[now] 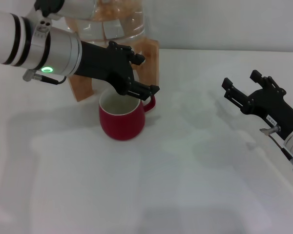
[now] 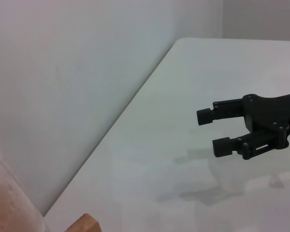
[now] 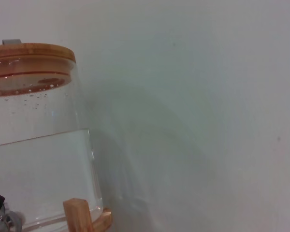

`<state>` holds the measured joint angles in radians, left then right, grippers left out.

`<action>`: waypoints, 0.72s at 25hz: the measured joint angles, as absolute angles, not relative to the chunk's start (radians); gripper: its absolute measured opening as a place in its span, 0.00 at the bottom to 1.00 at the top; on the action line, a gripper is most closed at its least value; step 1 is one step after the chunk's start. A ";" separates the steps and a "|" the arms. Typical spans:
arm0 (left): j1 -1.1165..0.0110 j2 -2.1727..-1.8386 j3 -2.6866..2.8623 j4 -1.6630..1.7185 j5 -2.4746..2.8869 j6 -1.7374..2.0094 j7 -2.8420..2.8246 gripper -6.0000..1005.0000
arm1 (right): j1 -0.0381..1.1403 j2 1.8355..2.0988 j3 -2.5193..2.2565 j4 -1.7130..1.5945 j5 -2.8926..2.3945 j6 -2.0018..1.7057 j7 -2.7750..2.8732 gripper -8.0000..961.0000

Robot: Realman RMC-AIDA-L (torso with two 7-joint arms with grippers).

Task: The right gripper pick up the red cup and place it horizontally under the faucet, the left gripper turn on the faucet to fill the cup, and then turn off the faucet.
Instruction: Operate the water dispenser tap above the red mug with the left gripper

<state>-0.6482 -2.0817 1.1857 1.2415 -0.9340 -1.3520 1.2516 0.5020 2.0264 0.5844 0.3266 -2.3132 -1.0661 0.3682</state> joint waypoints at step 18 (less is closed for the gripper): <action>-0.647 -2.082 1.186 1.247 -0.931 -1.327 1.250 0.87 | 0.499 2.026 0.584 0.325 -2.313 -1.066 0.368 0.91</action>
<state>-0.6473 -2.0816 1.1858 1.2471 -0.9307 -1.3268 1.2501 0.4985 2.0264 0.5844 0.3255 -2.3132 -1.0661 0.3682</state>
